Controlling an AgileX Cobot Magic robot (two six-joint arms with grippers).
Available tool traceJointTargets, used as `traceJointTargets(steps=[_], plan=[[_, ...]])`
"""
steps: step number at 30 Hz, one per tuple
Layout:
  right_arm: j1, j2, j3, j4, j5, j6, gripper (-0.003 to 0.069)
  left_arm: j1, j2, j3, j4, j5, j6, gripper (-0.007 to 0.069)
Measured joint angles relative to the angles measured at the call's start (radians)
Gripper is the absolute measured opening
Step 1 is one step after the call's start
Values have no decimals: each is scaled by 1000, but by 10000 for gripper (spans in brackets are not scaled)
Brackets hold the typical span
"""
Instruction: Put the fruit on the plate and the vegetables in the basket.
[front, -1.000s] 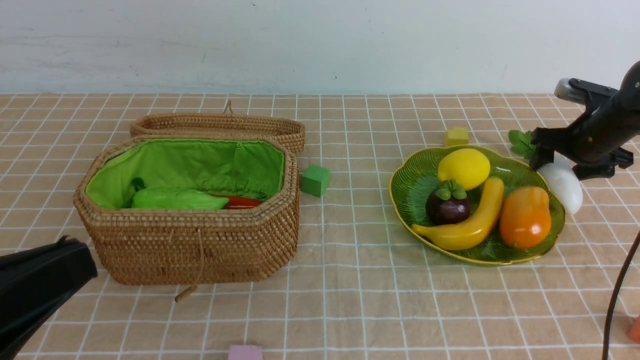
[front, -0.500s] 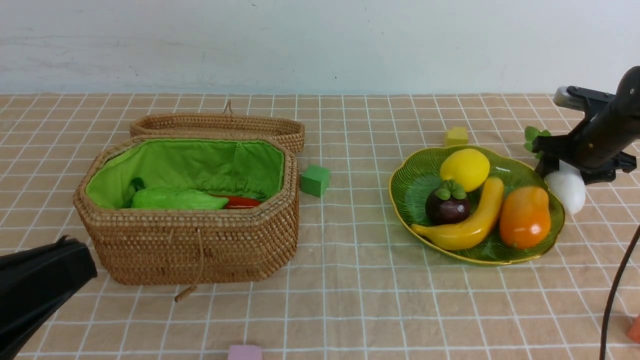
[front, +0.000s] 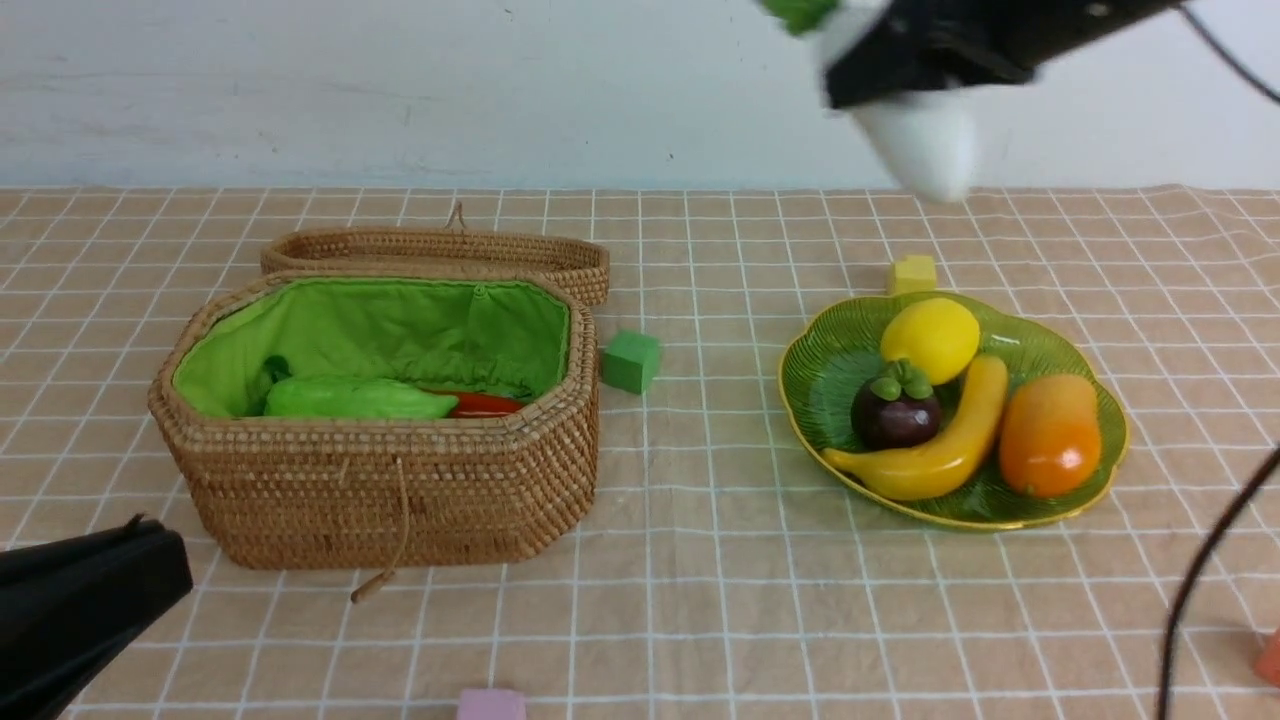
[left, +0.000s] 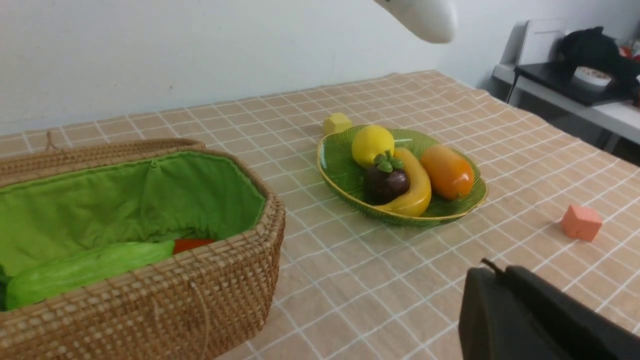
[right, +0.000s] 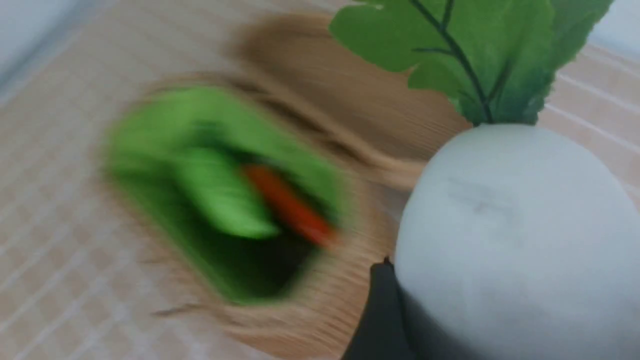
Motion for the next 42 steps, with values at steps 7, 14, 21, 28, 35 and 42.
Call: traceJointTargets(steps=[7, 14, 21, 28, 35, 42], plan=[[283, 122, 0, 130, -254, -238, 532, 0, 0, 0, 40, 11, 0, 15], [410, 279, 8, 129, -467, -332, 535, 0, 0, 0, 42, 22, 0, 18], [397, 207, 8, 62, -328, -220, 676, 0, 0, 0, 43, 32, 0, 22], [266, -89, 4, -247, 169, 300, 470, 0, -2, 0, 43, 1, 0, 10], [241, -360, 127, -571, 227, 507, 108, 0, -115, 10, 32, -56, 0, -13], [242, -813, 575, -704, 232, 698, -11, 0, -301, 161, -111, -114, 0, -13]])
